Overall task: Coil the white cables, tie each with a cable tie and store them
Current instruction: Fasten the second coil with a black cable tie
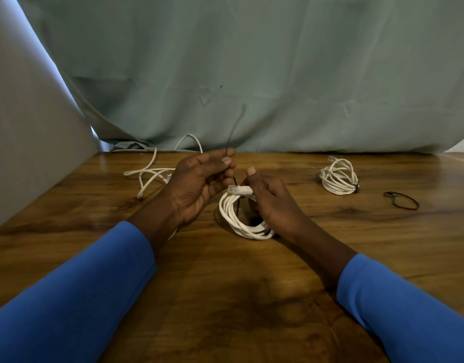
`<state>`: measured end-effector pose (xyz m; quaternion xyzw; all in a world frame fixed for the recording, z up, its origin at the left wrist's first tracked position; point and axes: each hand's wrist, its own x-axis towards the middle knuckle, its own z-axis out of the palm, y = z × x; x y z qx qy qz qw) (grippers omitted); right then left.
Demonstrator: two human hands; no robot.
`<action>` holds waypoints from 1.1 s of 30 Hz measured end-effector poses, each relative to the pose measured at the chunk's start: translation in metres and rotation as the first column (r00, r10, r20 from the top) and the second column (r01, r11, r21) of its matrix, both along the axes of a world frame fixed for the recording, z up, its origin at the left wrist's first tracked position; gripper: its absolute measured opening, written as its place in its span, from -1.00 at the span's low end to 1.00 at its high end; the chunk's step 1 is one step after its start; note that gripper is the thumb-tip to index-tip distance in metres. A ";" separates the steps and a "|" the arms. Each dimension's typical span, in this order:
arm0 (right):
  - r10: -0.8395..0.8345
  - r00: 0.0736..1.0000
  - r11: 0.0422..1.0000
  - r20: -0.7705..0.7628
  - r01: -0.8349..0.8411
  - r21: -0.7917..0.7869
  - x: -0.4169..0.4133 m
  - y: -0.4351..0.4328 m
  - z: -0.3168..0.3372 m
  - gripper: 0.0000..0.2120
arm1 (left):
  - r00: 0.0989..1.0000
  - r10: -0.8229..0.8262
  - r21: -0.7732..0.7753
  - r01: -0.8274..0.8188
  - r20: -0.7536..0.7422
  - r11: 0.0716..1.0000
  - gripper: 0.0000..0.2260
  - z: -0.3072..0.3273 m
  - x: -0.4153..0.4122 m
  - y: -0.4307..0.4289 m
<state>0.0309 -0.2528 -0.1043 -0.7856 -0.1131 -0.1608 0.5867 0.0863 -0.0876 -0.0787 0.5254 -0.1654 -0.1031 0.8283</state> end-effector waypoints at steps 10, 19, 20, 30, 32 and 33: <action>-0.112 0.980 0.988 0.166 0.129 -0.090 0.004 -0.004 -0.003 -0.57 | 0.961 0.129 0.324 -0.207 0.245 0.923 -0.80 -0.010 0.006 -0.003; -0.132 0.975 0.987 0.177 0.146 -0.070 0.008 -0.007 -0.005 -0.63 | 0.994 -0.086 0.246 0.099 -0.061 0.964 -0.80 -0.005 0.004 0.002; -0.127 0.978 0.987 0.166 0.141 -0.075 0.008 -0.007 -0.005 -0.63 | 0.992 -0.101 0.252 0.116 -0.072 0.961 -0.80 -0.004 0.003 0.001; -0.107 0.981 0.969 0.163 0.140 -0.206 0.006 -0.006 -0.003 -0.61 | 0.999 -0.020 0.468 0.038 -0.045 0.883 -0.89 0.001 -0.013 -0.014; -0.107 0.981 0.967 0.160 0.140 -0.213 0.006 -0.006 -0.003 -0.59 | 0.993 -0.086 0.443 0.112 -0.080 0.889 -0.84 0.003 -0.015 -0.014; -0.113 0.980 0.964 0.164 0.148 -0.219 0.006 -0.006 -0.003 -0.59 | 0.988 -0.121 0.434 0.149 -0.092 0.888 -0.79 0.004 -0.014 -0.013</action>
